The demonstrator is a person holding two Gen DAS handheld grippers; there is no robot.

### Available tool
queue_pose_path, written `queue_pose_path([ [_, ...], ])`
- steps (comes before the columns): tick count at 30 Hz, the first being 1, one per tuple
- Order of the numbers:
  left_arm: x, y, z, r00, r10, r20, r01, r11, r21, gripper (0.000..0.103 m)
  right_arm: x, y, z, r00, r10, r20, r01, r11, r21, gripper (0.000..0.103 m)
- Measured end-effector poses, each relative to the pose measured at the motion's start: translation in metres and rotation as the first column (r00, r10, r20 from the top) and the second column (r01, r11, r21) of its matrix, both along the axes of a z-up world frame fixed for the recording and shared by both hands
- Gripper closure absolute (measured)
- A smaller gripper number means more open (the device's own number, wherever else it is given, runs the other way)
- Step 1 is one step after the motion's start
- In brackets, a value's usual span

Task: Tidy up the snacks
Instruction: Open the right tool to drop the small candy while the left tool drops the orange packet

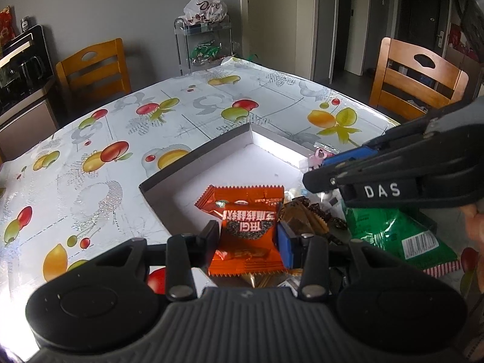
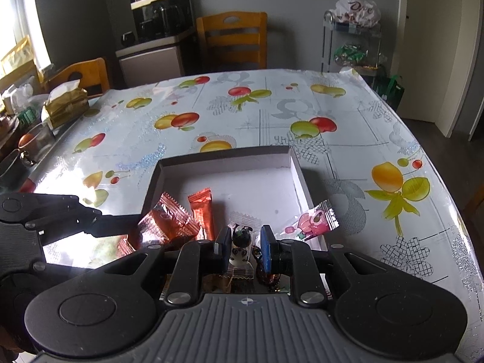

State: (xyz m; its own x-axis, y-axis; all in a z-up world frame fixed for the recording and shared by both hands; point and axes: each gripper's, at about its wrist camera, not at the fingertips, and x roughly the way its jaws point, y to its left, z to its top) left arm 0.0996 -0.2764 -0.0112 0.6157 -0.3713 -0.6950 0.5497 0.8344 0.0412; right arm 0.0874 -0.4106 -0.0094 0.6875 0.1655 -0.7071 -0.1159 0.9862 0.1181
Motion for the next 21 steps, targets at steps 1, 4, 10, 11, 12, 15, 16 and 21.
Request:
queue_pose_path([
  [1,0.0006,-0.0003,-0.0005,1.0,0.0,-0.001,0.0,1.0,0.001,0.064,0.0005,-0.0002,-0.0011,1.0,0.0,-0.004,0.0,1.0,0.0,0.081],
  [4,0.0017,-0.0008,-0.0017,1.0,-0.001,-0.005,0.001,1.0,0.002,0.064,0.0019,-0.0007,-0.0031,1.0,-0.002,-0.011,0.002,1.0,0.002,0.081],
  [10,0.0021,-0.0011,-0.0021,1.0,-0.001,-0.005,0.001,1.0,0.001,0.064,0.0024,-0.0009,-0.0032,1.0,-0.003,-0.011,0.003,1.0,0.002,0.081],
  [11,0.002,-0.0011,-0.002,1.0,-0.001,-0.005,0.001,1.0,0.002,0.064,0.0029,-0.0011,-0.003,1.0,-0.003,-0.01,0.003,1.0,0.002,0.081],
  [12,0.002,-0.0011,-0.002,1.0,-0.001,-0.005,0.001,1.0,0.001,0.064,0.0033,-0.0011,-0.0027,1.0,-0.004,-0.01,0.004,1.0,0.002,0.081],
  [15,0.0037,-0.0019,-0.0029,1.0,-0.002,-0.005,0.002,1.0,0.0,0.064,0.0033,-0.0007,-0.0021,1.0,-0.004,-0.009,0.004,1.0,0.0,0.081],
  [16,0.0038,-0.0019,-0.0029,1.0,-0.002,-0.005,0.002,1.0,0.001,0.064,0.0033,-0.0007,-0.0019,1.0,-0.004,-0.009,0.004,1.0,0.0,0.081],
  [21,0.005,-0.0031,-0.004,1.0,-0.006,-0.011,0.006,1.0,0.0,0.064,0.0029,-0.0016,-0.0016,1.0,-0.009,-0.013,0.009,1.0,-0.005,0.081],
])
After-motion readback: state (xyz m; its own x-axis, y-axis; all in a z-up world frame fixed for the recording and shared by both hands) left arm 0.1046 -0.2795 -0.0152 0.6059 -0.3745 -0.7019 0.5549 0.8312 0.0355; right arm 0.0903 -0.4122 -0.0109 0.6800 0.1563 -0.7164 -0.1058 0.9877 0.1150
